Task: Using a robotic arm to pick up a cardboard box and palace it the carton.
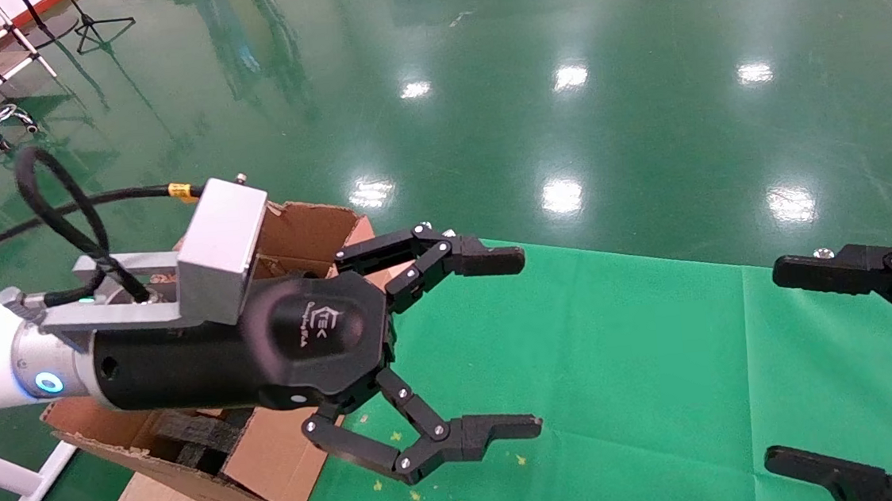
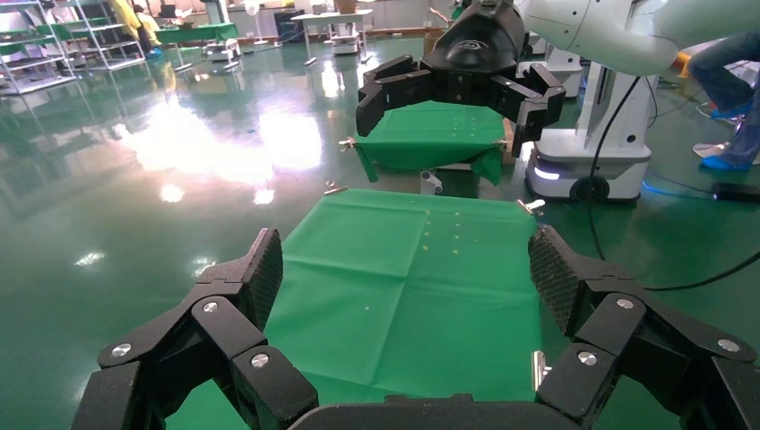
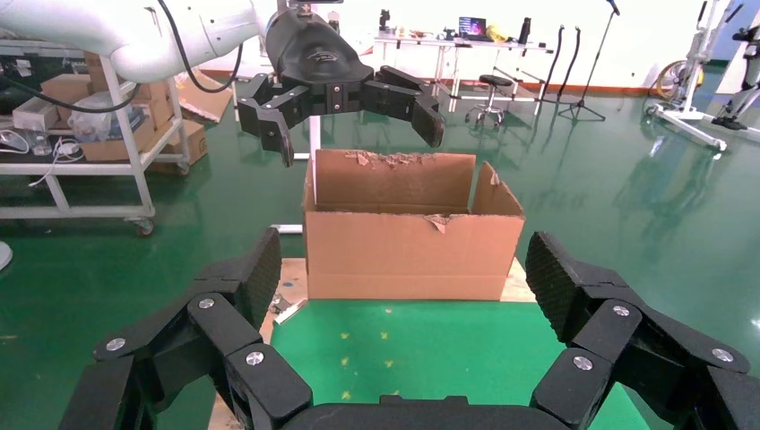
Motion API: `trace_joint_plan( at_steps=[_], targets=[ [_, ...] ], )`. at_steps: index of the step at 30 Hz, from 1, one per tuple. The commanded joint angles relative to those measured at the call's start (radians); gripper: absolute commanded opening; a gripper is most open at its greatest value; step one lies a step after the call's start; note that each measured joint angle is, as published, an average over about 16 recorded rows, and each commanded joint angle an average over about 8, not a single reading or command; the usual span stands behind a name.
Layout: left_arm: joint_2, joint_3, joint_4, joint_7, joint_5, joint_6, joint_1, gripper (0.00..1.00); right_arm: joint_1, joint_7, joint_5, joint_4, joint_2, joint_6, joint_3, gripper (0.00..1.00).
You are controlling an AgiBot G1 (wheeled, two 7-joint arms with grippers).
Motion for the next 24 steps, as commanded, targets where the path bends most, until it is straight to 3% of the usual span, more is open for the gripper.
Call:
trace_joint_plan(
  at_steps=[1,24],
  targets=[
    [0.000,0.000,0.000,0.000,0.000,0.000,0.000,1.00,0.000,0.000,0.000,0.000,0.000,0.000,0.000,1.00],
    [0.000,0.000,0.000,0.000,0.000,0.000,0.000,1.00,0.000,0.000,0.000,0.000,0.000,0.000,0.000,1.00]
  ],
)
